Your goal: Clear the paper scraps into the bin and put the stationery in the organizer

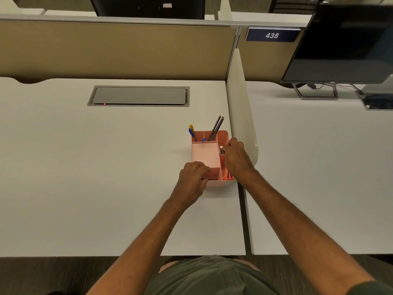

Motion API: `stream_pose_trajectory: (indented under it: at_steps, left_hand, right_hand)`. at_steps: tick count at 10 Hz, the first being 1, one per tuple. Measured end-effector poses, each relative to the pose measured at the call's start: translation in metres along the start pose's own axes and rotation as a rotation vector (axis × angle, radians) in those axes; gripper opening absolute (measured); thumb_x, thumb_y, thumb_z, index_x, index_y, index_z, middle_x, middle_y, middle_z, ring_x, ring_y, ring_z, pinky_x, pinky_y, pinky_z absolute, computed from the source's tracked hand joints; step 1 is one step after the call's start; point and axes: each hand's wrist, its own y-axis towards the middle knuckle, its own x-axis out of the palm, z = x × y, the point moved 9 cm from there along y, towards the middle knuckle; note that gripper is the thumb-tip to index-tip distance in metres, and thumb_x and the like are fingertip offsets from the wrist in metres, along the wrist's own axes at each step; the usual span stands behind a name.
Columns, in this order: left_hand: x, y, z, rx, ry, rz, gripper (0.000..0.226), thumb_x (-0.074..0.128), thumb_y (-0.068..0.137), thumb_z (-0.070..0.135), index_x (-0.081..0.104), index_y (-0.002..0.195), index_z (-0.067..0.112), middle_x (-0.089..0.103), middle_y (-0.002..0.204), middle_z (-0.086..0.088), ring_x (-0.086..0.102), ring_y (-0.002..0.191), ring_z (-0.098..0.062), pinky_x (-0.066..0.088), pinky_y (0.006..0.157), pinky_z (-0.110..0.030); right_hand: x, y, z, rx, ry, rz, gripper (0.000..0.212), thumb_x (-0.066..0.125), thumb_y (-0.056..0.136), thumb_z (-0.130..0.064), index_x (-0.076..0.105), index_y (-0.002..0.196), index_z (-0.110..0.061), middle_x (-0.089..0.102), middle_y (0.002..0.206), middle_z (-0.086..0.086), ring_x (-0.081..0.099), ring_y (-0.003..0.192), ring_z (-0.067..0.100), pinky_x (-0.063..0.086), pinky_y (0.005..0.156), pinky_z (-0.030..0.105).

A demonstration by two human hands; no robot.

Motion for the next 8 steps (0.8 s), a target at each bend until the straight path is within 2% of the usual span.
stream_pose_trajectory:
  at_steps: [3,5,7,8]
  left_hand:
    - [-0.005,-0.004,0.0,0.001,0.004,0.034,0.038,0.062,0.098,0.032,0.057,0.134,0.022,0.057,0.14,0.0,0.048,0.127,-0.02,0.039,0.108,-0.035]
    - [-0.03,-0.003,-0.006,0.01,0.04,0.129,0.04,0.063,0.096,0.032,0.058,0.134,0.019,0.056,0.142,-0.003,0.048,0.13,-0.023,0.043,0.105,-0.039]
    - [-0.064,0.006,-0.016,-0.026,0.176,0.189,0.055,0.058,0.095,0.044,0.048,0.143,0.018,0.045,0.153,-0.005,0.042,0.138,-0.025,0.04,0.108,-0.041]
    - [-0.074,0.014,-0.023,-0.066,0.236,0.195,0.065,0.053,0.095,0.052,0.039,0.15,0.018,0.031,0.162,-0.006,0.033,0.146,-0.026,0.035,0.115,-0.045]
  right_hand:
    - [0.001,-0.006,-0.003,-0.007,-0.006,-0.012,0.041,0.063,0.098,-0.027,0.059,0.136,-0.013,0.049,0.142,0.01,0.046,0.13,0.027,0.051,0.099,0.039]
    - [-0.007,-0.012,-0.01,-0.016,0.003,0.02,0.045,0.06,0.1,-0.033,0.053,0.141,-0.015,0.048,0.149,0.009,0.047,0.133,0.027,0.05,0.101,0.039]
    - [-0.026,-0.019,-0.027,-0.06,-0.01,0.064,0.063,0.057,0.099,-0.049,0.04,0.15,-0.017,0.045,0.154,0.006,0.046,0.138,0.026,0.048,0.105,0.039]
    - [-0.032,-0.022,-0.036,-0.087,-0.041,0.128,0.067,0.054,0.098,-0.056,0.039,0.15,-0.018,0.042,0.157,0.004,0.041,0.143,0.024,0.044,0.11,0.037]
